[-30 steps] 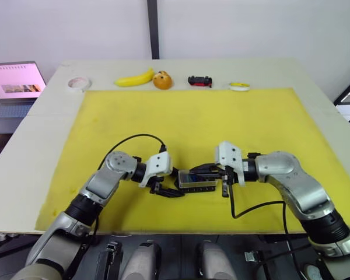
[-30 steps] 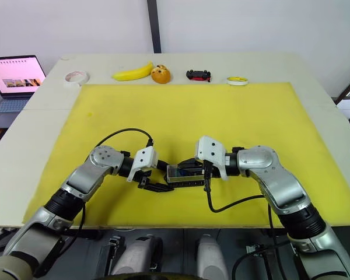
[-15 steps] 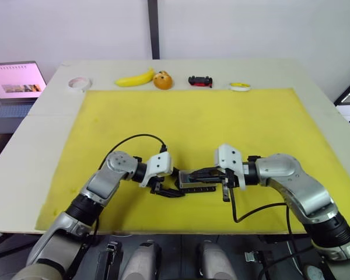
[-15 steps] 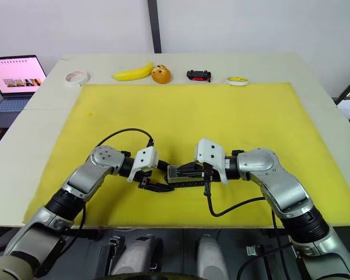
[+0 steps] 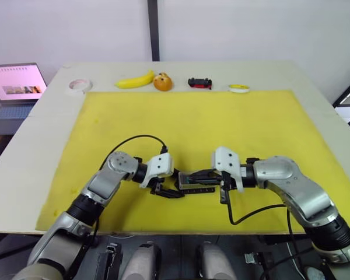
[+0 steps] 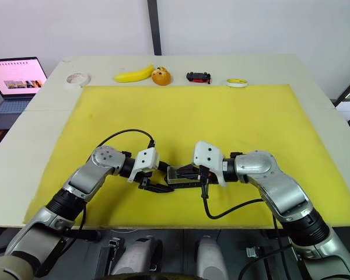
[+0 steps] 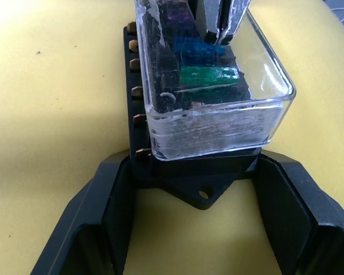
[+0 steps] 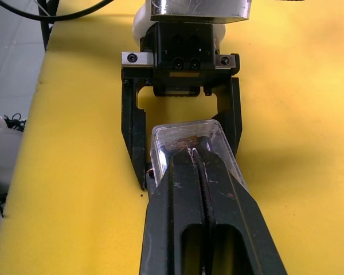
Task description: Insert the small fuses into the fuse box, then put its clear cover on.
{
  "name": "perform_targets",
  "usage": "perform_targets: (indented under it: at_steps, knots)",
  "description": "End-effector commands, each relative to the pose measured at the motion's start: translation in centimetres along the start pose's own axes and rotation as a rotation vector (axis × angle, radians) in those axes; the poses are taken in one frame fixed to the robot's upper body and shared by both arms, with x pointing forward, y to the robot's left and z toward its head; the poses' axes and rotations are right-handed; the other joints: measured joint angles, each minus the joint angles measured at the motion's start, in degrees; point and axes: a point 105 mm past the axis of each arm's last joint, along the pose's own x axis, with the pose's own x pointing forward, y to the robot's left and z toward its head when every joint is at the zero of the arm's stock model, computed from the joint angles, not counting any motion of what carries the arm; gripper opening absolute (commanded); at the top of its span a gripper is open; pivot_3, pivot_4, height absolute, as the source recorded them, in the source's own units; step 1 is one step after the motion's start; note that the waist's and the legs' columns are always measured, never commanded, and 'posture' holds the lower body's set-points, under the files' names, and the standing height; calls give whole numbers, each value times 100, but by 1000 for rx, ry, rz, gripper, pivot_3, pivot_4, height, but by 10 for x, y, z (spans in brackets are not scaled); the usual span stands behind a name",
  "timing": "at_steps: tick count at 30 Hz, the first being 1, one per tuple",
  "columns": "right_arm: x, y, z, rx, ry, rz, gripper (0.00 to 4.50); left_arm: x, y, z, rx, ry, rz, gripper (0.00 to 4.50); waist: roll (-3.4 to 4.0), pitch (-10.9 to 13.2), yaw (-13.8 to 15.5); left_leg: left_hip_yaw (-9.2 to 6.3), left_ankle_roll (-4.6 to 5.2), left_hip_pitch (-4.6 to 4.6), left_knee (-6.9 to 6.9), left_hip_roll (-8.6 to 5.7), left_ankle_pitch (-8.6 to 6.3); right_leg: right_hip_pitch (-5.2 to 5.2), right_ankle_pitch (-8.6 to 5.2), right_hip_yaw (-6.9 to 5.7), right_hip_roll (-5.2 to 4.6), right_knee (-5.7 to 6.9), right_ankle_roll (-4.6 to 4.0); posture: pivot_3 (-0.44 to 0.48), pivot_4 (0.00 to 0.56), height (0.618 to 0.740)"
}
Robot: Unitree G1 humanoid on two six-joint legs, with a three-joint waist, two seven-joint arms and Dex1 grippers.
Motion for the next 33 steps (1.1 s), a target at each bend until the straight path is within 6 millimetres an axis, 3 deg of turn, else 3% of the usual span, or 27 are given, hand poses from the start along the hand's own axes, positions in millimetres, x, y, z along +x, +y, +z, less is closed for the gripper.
perform_targets:
  at_steps: [1,14,23,26,33]
  knots:
    - [7,22,-50,152,180,68,40,2,3,1,-5,3,9,2530,1,-4,0,0,0,0,0,0,0,1,0,0,0,0,0,0,150,740]
    - [-15,18,-55,221,173,13,40,0,5,-2,-3,11,9,2530,-6,-28,74,1,12,5,0,-1,-7,13,-1,-1,-3,-14,0,0,150,740]
    - [14,23,-53,238,160,38,40,5,5,3,4,0,4,2530,-9,-50,67,1,12,9,0,2,-7,14,0,0,-2,-13,0,0,150,740]
    - [19,31,-62,243,204,66,40,7,6,4,5,-3,6,2530,-6,-65,72,1,12,11,0,2,-8,15,-1,0,-2,-13,0,0,150,740]
    - [13,31,-66,231,233,58,40,7,7,3,1,-2,16,2530,-9,-100,83,1,15,14,-2,0,-10,22,-1,-1,-3,-19,-1,0,150,740]
